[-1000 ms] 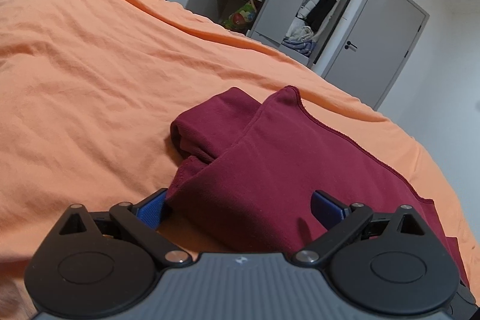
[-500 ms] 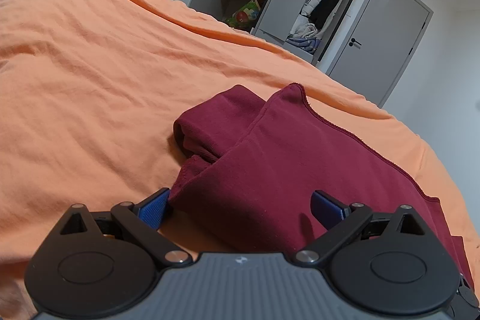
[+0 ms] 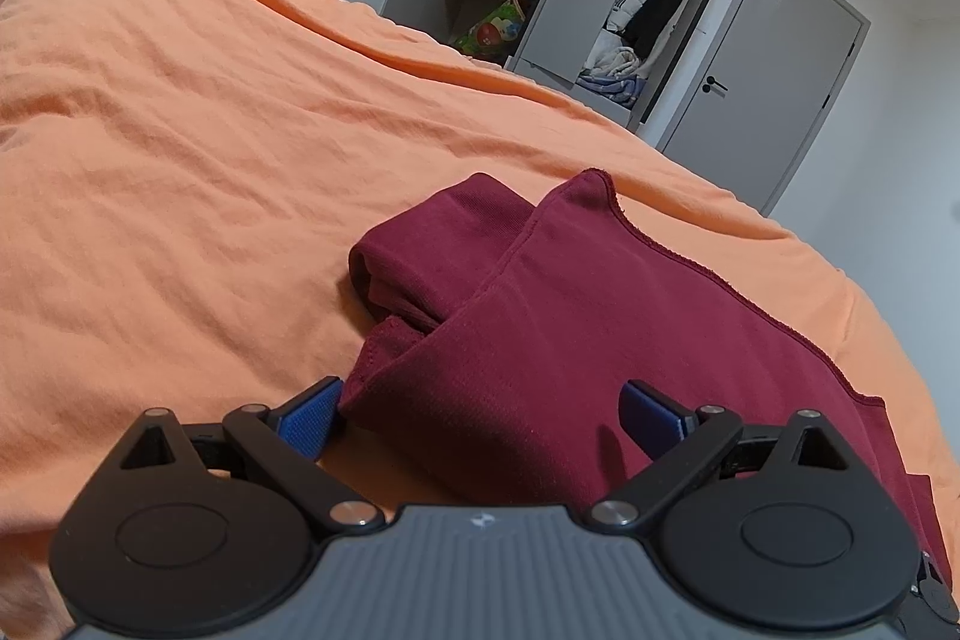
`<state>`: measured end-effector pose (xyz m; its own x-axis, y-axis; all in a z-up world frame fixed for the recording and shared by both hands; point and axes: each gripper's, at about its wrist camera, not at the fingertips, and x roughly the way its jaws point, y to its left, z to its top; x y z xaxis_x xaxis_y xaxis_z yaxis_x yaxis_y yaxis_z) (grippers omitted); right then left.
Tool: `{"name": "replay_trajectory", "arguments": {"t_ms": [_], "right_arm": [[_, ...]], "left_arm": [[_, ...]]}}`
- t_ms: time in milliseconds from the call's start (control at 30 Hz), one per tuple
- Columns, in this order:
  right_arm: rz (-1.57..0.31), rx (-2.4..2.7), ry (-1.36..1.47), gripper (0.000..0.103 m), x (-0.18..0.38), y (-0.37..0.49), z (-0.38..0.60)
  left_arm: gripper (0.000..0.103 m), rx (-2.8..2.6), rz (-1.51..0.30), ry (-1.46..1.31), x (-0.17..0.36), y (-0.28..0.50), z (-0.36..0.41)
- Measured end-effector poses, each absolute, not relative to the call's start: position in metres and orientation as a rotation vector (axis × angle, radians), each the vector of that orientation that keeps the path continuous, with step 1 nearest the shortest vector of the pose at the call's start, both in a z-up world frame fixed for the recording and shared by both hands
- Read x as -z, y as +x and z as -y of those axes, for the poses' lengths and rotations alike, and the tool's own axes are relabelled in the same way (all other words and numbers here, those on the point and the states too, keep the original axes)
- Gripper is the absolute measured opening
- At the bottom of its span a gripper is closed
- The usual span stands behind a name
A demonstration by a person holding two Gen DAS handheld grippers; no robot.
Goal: Fold small clothes
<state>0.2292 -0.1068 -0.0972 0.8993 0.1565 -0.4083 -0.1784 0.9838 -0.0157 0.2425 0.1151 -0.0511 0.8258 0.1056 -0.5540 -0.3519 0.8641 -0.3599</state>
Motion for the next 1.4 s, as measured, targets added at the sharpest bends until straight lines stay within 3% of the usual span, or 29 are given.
{"name": "replay_trajectory", "arguments": {"t_ms": [167,333,833,1400], "right_arm": [[-0.418,-0.173,-0.053,0.103,0.097,0.229,0.107],[-0.419,-0.172,-0.054,0.103,0.098,0.23,0.106],[-0.417,-0.172,-0.053,0.103,0.098,0.23,0.106],[-0.45,-0.181,-0.052,0.103,0.093,0.234,0.109]], "left_arm": [[0.091,-0.265,-0.542,-0.468,0.05,0.241,-0.117],[0.067,-0.29,-0.513,-0.503,0.049,0.236,-0.127],[0.021,-0.255,-0.47,-0.491,0.045,0.233,-0.125],[0.018,-0.204,-0.454,-0.398,0.023,0.237,-0.115]]}}
